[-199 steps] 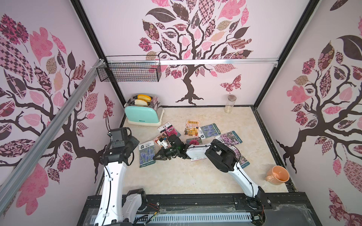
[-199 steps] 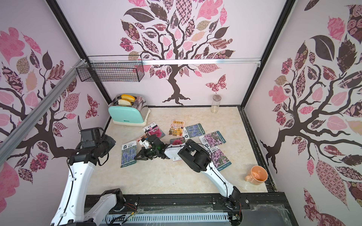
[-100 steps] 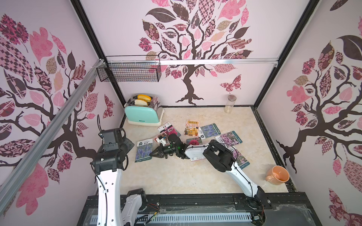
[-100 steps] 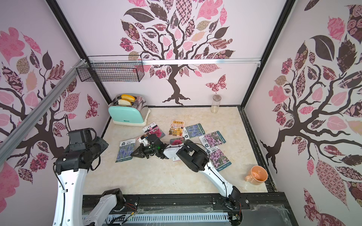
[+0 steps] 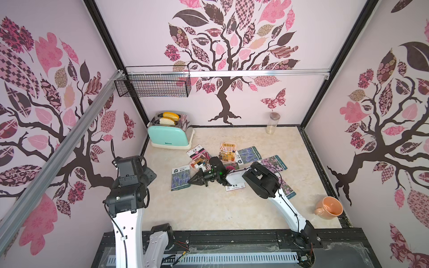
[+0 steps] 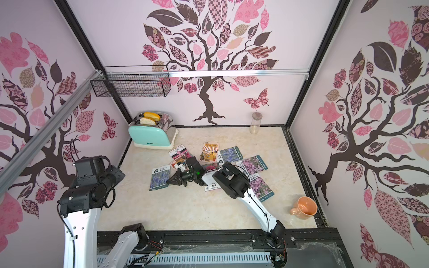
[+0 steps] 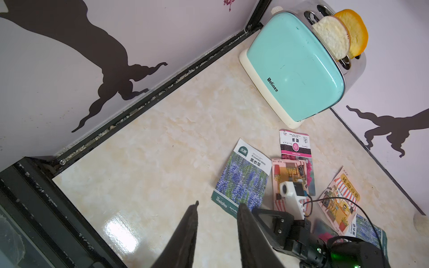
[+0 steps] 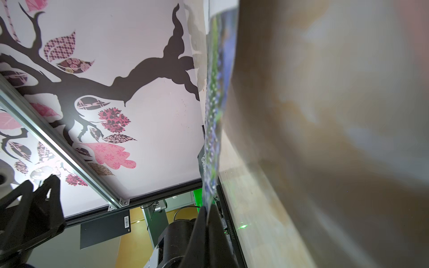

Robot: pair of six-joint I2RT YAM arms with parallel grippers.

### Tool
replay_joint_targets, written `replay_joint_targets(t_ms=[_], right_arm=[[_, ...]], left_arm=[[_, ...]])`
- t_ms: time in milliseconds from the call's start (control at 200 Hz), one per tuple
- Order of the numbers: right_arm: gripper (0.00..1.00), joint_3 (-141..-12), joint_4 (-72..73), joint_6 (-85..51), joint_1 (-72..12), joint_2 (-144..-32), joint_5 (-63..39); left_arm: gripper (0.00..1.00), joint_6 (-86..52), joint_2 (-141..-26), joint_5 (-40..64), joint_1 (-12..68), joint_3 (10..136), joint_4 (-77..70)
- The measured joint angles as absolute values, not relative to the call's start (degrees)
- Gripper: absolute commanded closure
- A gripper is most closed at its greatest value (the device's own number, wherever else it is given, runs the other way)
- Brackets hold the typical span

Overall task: Arrange the seed packets in a row
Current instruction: Move the seed packet to the center of the board.

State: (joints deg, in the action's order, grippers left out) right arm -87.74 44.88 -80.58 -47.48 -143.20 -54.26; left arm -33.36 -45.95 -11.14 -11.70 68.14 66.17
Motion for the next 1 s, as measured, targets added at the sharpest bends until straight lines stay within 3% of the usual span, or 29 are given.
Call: replay_joint_targets(t_ms=[520,815,1000], right_arm=[[1.00,-80.5,53.4,-82.7,-40.5,-140.2,-65.7],[1.00,-87.2,59.4,-89.0,-45.5,-140.2,-68.7],[1.00,-89.1,51.4,-83.5,-49.2,-140.2,-64.0]], left_arm=[[0.68,-33.0,-44.5,-12.3,-11.7,66.3,66.2],[0.67,-32.9,-44.0,-13.1,-11.8,65.5,66.2],[0.65,-32.5,-43.5,-13.9,-12.0,66.3,67.7]])
